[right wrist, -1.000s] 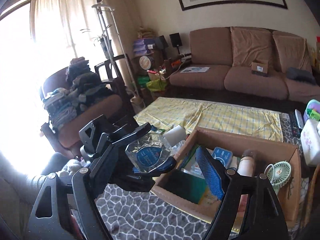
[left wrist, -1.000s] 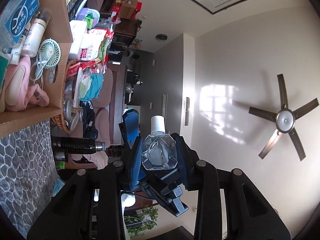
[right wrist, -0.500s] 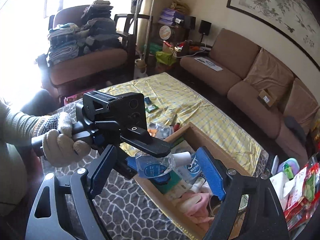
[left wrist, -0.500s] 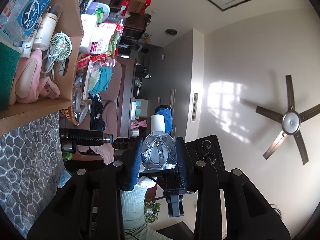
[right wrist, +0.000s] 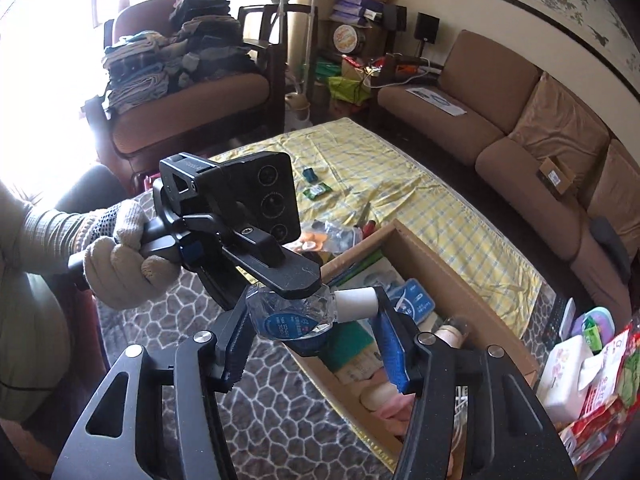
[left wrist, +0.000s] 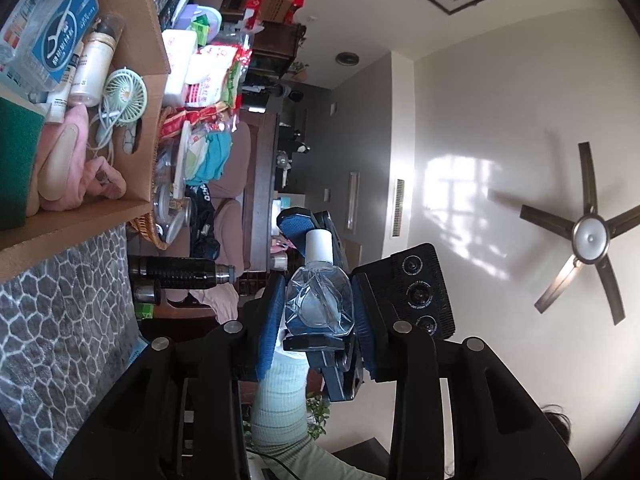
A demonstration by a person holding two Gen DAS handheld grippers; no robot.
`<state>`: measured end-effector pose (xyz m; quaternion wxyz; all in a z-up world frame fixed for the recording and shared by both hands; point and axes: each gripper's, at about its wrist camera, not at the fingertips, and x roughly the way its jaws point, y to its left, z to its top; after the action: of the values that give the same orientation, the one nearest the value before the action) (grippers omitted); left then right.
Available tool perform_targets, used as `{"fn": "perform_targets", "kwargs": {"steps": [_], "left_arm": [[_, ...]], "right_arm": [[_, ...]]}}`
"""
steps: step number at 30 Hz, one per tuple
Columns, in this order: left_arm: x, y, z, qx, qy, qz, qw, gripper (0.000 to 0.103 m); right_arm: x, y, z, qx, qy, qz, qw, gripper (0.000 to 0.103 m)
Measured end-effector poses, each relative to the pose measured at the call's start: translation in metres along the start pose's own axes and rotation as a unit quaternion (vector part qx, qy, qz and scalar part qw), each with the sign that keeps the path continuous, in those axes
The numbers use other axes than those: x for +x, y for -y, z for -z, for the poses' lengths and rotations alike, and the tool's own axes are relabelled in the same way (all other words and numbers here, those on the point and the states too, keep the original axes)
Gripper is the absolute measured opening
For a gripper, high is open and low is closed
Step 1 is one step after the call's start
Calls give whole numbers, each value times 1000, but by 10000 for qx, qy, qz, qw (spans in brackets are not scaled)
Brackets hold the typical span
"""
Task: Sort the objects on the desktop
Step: 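Grasp the glass bottle with the right gripper while the left gripper releases it, then lower the glass bottle into the box and open the right gripper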
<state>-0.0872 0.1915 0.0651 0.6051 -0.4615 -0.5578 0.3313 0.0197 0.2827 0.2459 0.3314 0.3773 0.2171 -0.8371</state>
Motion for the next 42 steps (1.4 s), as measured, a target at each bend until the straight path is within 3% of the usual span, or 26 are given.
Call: {"fn": "perform_targets", "kwargs": {"steps": [4, 8, 10, 13, 15, 16, 17, 23, 26, 29, 31, 34, 37, 38, 40, 42], "left_arm": [[-13, 4, -7, -6, 76, -668, 9977, 64], [-34, 34, -11, 648, 197, -1852, 9804, 67], [-39, 55, -10, 1177, 168, -2576, 9589, 70], [-34, 79, -6, 1934, 13, -3606, 9124, 74], [-30, 85, -3, 2247, -90, -4022, 8875, 75], [-29, 85, -2, 2318, -101, -4149, 8798, 75], [-29, 85, -2, 2342, -111, -4200, 8767, 75], [-35, 72, -5, 2184, -73, -4127, 8843, 75], [-36, 67, -6, 2154, -69, -4158, 8835, 75], [-37, 66, -5, 2134, -54, -4217, 8813, 75], [-38, 68, -4, 2164, -26, -4258, 8786, 75], [-38, 74, -1, 2276, -30, -4365, 8705, 76], [-37, 83, 5, 2451, -29, -4504, 8585, 81], [-38, 87, 9, 2580, -6, -4615, 8488, 84], [-44, 96, 19, 2894, 57, -4931, 8204, 99], [-56, 101, 29, 3112, 180, -5250, 7920, 103]], "right_arm": [[6, 12, -1, 20, -236, 120, 9996, 56], [33, 40, 5, 37, -929, 470, 9946, 56], [60, 54, 14, -30, -1508, 613, 9867, 56], [104, 67, 32, -101, -2264, 618, 9720, 56], [130, 68, 44, -147, -2619, 539, 9635, 56], [141, 68, 50, -169, -2757, 492, 9598, 56], [152, 68, 54, -174, -2880, 476, 9563, 56], [183, 85, 77, 100, -3377, 390, 9404, 56], [183, 95, 79, 322, -3403, 394, 9389, 57], [180, 100, 81, 426, -3475, 510, 9353, 65], [168, 104, 79, 568, -3342, 491, 9395, 65], [137, 119, 73, 1164, -2683, 522, 9548, 65], [103, 135, 74, 1886, -2065, 821, 9566, 65], [91, 138, 72, 2188, -1795, 886, 9550, 65], [66, 134, 66, 2691, -1157, 852, 9523, 65], [47, 119, 55, 2951, -582, 745, 9508, 66]]}}
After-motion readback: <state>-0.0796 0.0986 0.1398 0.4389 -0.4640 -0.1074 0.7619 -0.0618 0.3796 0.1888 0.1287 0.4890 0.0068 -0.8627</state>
